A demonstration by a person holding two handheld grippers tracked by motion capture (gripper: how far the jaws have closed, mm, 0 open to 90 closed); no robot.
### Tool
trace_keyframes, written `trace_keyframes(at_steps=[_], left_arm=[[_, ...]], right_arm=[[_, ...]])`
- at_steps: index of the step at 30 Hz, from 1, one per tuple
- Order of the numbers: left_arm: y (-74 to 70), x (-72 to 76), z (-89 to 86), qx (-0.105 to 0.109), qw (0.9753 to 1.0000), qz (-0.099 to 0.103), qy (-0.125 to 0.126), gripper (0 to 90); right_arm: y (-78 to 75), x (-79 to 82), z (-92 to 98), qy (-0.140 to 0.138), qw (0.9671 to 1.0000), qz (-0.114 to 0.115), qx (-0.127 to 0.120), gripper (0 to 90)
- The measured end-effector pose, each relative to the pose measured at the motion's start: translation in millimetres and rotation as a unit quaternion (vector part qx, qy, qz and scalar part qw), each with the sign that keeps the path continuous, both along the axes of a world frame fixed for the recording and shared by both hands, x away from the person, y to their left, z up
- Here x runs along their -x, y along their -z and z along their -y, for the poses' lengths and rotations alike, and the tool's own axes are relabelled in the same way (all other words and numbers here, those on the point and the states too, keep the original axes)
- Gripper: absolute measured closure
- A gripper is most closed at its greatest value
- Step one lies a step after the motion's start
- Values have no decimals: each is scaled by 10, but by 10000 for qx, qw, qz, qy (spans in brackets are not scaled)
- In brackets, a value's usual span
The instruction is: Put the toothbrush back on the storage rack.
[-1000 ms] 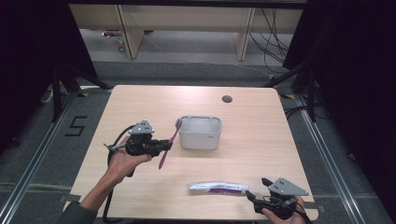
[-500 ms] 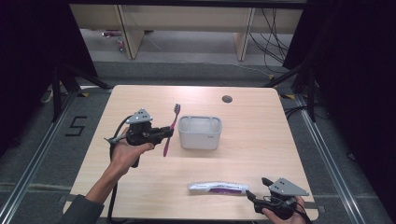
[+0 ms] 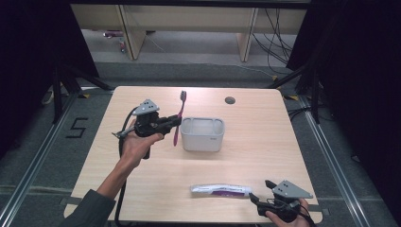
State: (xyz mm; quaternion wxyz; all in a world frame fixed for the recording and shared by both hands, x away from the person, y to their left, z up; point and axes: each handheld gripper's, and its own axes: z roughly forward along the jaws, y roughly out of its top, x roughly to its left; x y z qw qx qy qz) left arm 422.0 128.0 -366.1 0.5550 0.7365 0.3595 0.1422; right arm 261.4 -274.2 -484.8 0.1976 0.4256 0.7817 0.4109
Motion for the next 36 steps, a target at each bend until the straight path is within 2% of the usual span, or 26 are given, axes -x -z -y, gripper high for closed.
trace_keyframes(at_steps=[2,7,8,10,11,12,15,16,27,36], left_arm=[[-16,-44,53,141,9998,80,-95,821],[-36,-109,116,252,9996,17,-113,822],[-41,-126,126,235,9997,36,-112,821],[-49,-160,147,170,9997,83,-149,821],[-51,-177,155,194,9996,74,-175,821],[-52,-198,160,188,9996,80,-181,821],[-52,-247,174,231,9994,97,-236,822],[-51,-268,182,258,9993,103,-243,821],[-10,-387,212,314,9987,128,-375,822],[59,-487,240,323,9979,197,-517,822]], right_arm=[[1,-3,2,-8,10000,18,3,247],[-4,3,3,2,10000,-12,-5,247],[-2,-16,21,-63,9999,138,82,247],[-1,-14,20,-65,9999,129,81,247],[-1,-14,20,-65,9999,129,81,247],[-2,1,2,-4,10000,3,-2,247],[-4,3,3,-8,10000,-7,-7,247],[-4,-16,26,-57,9998,184,112,247],[1,-18,27,-90,9999,122,73,246],[-2,-17,29,-75,9998,183,103,246]])
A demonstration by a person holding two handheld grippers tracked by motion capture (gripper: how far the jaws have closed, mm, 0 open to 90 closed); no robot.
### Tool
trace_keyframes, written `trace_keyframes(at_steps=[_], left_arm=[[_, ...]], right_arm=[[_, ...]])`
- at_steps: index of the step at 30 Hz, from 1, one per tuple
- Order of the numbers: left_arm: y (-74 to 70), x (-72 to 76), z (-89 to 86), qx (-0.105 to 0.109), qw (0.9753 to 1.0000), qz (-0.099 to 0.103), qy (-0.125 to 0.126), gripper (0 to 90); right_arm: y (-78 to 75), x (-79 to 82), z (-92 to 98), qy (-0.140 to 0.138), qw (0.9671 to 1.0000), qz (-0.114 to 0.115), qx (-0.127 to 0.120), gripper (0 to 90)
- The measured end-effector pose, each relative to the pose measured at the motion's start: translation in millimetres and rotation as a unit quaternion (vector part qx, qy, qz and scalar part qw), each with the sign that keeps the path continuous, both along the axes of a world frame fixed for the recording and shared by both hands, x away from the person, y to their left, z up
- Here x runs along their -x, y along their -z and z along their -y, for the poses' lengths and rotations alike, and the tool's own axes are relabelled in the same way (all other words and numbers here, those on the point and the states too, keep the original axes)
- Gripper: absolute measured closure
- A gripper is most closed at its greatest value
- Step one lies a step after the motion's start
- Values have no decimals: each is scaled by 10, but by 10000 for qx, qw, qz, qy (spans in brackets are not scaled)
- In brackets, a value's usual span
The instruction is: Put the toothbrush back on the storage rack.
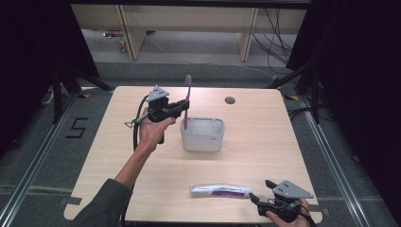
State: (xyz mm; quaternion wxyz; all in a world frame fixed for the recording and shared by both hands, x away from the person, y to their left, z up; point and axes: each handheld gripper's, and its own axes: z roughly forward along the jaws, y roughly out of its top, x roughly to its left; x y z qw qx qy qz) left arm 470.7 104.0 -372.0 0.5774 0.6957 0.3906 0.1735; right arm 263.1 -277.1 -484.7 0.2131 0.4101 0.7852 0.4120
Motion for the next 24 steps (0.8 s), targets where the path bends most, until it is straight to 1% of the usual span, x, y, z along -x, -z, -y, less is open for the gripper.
trace_keyframes(at_steps=[2,3,6,7,9,12,15,16,17,18,19,20,21,22,23,24], left_arm=[[15,-15,4,19,10000,30,-12,822],[24,-26,5,-24,10000,56,-11,822],[50,-45,9,-47,9999,117,14,821],[61,-51,8,-62,9999,124,2,821],[82,-64,9,-12,10000,91,-13,821],[113,-70,17,-61,9999,92,-7,821],[155,-66,28,-107,9998,140,22,821],[166,-65,28,-81,9998,162,19,821],[179,-68,26,-63,9998,166,25,821],[193,-70,29,-54,9998,169,19,821],[227,-73,29,-114,9997,197,-14,821],[227,-73,29,-114,9997,197,-14,821],[249,-76,26,-98,9998,186,-68,821],[275,-84,18,-45,9998,173,-102,821],[289,-88,15,-22,9998,159,-114,821],[304,-90,17,-19,9998,157,-125,821]], right_arm=[[5,0,-4,-24,10000,-46,-41,246],[5,1,-5,-28,10000,-48,-43,246],[5,-1,-5,-32,10000,-51,-45,246],[6,0,-5,-34,10000,-51,-46,246],[4,0,-4,-32,10000,-40,-44,246],[6,0,-5,-38,10000,-51,-40,247],[5,1,-6,-34,10000,-50,-45,246],[4,0,-2,-22,10000,-10,-17,247],[5,1,-5,-32,10000,-57,-42,246],[6,1,-4,-33,10000,-50,-36,246],[4,3,-7,-34,10000,-52,-32,247],[4,3,-7,-34,10000,-52,-32,247],[-1,6,-9,-28,10000,-70,-46,247],[-1,16,-18,6,9998,-154,-99,247],[5,2,-6,-42,10000,-44,-29,246],[5,2,-6,-42,10000,-44,-29,246]])
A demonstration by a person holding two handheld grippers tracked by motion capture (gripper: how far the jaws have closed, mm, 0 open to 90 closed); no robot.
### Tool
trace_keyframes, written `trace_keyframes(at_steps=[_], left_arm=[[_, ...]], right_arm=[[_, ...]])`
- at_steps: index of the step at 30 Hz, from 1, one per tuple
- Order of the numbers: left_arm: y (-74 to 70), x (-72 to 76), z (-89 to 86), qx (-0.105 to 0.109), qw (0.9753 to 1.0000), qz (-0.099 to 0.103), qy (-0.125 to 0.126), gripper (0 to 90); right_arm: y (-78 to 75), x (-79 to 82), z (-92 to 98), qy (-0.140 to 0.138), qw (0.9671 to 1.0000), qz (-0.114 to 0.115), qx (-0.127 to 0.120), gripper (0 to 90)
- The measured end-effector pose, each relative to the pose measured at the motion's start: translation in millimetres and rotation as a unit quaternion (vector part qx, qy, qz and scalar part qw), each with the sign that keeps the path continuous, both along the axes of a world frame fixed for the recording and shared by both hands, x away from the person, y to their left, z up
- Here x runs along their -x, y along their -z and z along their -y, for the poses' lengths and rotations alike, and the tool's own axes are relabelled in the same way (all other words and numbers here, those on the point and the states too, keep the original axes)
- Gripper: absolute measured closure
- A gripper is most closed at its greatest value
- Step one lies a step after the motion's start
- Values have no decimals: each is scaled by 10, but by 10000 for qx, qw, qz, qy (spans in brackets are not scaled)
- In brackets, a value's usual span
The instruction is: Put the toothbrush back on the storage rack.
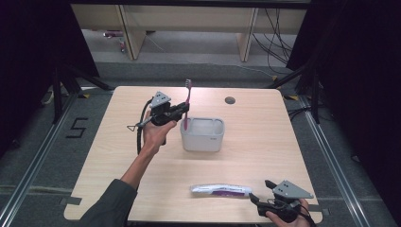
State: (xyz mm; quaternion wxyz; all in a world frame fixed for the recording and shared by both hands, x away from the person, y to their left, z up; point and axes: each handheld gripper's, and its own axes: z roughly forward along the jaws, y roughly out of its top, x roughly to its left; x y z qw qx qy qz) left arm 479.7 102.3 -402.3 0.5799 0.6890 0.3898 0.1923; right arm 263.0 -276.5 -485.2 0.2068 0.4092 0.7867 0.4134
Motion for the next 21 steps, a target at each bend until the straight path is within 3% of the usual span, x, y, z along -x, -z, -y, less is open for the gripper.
trace_keyframes(at_steps=[21], left_arm=[[262,42,48,-161,9998,-86,90,820]], right_arm=[[4,-2,-2,-36,10000,-16,-20,246]])
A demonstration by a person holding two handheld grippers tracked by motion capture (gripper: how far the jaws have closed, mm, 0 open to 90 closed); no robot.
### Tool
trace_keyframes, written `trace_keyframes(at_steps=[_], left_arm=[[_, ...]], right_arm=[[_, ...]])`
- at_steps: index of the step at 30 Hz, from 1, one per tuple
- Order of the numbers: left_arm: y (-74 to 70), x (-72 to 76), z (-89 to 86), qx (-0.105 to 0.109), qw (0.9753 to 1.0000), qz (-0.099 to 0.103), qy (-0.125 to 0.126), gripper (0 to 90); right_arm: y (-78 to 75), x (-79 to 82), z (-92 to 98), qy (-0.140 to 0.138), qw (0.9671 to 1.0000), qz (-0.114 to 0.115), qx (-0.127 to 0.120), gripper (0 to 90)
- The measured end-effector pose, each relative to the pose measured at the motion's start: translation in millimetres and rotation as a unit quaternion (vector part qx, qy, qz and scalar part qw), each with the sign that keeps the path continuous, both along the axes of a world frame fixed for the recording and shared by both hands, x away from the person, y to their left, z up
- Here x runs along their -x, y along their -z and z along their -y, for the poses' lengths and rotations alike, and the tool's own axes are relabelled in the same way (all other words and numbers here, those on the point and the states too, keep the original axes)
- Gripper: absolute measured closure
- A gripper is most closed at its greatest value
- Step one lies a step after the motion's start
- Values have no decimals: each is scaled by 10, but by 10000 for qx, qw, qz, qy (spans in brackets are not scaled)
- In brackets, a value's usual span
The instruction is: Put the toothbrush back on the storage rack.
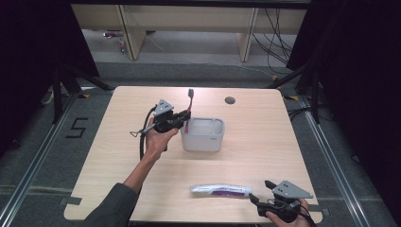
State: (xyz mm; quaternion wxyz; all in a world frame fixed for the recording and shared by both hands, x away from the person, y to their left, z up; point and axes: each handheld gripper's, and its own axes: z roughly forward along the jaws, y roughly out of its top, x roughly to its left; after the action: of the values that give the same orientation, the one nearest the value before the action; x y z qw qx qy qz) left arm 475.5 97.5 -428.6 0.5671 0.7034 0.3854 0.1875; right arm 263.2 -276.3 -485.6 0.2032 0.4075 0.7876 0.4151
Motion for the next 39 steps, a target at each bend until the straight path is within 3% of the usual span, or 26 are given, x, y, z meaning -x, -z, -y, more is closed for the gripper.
trace_keyframes(at_steps=[15,23,24,27,29,30,31,32,34,35,36,39], left_arm=[[138,8,3,-163,9997,-200,-23,817],[170,21,-1,-293,9993,-221,-51,811],[174,20,-4,-310,9992,-228,-53,809],[174,25,4,-340,9992,-200,-42,804],[166,31,12,-386,9991,-192,-47,787],[167,33,18,-394,9991,-178,-49,773],[164,37,21,-411,9990,-165,-61,768],[161,40,24,-406,9990,-156,-70,761],[153,44,21,-429,9989,-156,-72,740],[147,47,18,-408,9990,-158,-94,678],[136,54,18,-374,9991,-144,-145,618],[97,69,1,-409,9988,-77,-258,569]], right_arm=[[1,0,-1,-1,10000,-15,2,246],[-1,1,-1,3,10000,-1,-3,246],[-4,14,-11,44,9999,-94,-64,246],[1,0,0,-21,10000,-5,-6,247],[-2,4,-4,-2,10000,-35,-20,247],[-3,22,-20,68,9998,-182,-111,246],[-1,20,-19,61,9998,-169,-94,246],[1,1,-1,-8,10000,-14,0,246],[-1,0,-2,-16,10000,-7,-11,246],[-1,14,-14,41,9999,-131,-71,246],[2,4,-6,-3,10000,-63,-32,246],[0,0,0,-8,10000,-8,1,246]])
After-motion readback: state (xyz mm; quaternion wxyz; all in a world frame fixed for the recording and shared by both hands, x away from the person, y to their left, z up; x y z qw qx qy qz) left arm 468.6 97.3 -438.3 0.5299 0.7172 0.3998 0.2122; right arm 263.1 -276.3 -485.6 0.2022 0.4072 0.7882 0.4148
